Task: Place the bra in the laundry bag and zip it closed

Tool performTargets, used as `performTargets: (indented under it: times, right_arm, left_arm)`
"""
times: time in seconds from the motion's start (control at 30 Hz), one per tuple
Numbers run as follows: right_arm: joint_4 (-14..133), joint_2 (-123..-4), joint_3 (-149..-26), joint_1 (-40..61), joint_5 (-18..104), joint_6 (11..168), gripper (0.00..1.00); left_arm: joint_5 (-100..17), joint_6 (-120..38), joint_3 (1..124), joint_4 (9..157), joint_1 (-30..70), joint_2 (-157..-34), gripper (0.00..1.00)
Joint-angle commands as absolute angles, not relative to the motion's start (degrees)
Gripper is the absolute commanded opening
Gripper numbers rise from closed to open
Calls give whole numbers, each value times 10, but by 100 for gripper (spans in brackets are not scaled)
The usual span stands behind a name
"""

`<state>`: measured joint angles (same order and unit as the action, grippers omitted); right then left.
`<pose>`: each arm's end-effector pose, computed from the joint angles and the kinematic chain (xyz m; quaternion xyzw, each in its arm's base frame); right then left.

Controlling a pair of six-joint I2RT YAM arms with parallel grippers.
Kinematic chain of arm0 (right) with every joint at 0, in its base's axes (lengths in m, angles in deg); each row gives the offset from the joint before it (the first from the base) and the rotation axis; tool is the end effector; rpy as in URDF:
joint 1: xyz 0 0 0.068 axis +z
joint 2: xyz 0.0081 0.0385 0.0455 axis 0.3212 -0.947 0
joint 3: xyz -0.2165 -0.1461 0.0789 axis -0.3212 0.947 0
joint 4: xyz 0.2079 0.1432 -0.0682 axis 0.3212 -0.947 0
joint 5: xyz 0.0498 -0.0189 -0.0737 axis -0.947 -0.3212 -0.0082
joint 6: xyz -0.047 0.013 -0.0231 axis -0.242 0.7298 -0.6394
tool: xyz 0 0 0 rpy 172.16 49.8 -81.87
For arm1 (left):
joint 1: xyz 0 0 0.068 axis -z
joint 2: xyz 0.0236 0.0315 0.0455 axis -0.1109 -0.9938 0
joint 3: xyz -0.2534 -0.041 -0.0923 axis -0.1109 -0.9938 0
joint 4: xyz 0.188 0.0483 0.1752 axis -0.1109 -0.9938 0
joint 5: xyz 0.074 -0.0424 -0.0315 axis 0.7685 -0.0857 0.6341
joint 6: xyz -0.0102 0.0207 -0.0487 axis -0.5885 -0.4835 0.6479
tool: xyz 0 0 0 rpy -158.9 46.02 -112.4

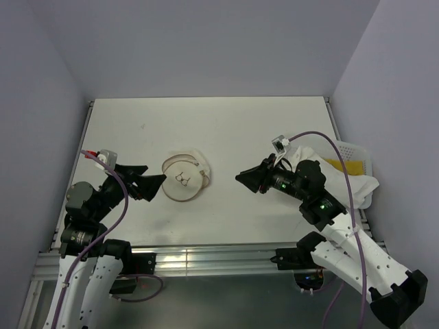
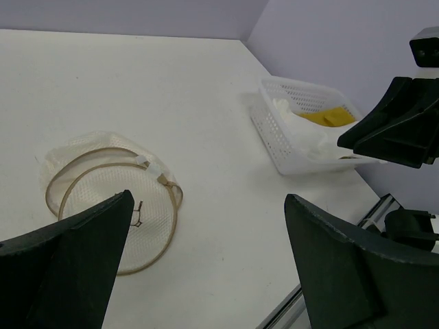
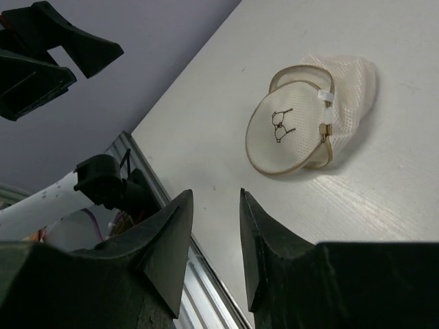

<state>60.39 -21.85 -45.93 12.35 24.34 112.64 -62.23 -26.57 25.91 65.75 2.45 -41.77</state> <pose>0.1382 0.1015 0.3079 -0.1593 0.7171 0.4761 0.4834 0.0977 -0.0327 0.3270 0.0705 0.7076 -0.3756 0.5944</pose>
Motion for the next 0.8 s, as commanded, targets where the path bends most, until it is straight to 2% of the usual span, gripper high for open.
performTargets:
  times: [0.0,0.1,0.3,0.33,0.43,0.47,0.57,0.77]
  right_arm:
    - [609,-228,-490,136,258,1109,40]
    - [608,-240,-494,148,263,1102,38]
    - [619,-282,-506,191,285,1097,27]
    - [631,-291,-507,200,290,1100,22]
    - [645,-351,-524,253,324,1093,15]
    - [647,-390,-537,269,341,1088,13]
    - [652,-482,-577,317,392,1078,11]
    - [639,-658,-680,386,474,1041,14]
  left_arm:
    - [-629,-275,280,662,22,-415,99]
    - [-619,-276,281,659,22,-410,99]
    - [-587,-271,280,652,22,-402,99]
    - [-556,-266,282,646,22,-401,99]
    - [-465,-250,285,613,22,-394,99]
    - [-400,-247,286,600,22,-394,99]
    - [-335,-235,291,560,22,-398,99]
    - [-334,-235,291,559,22,-396,99]
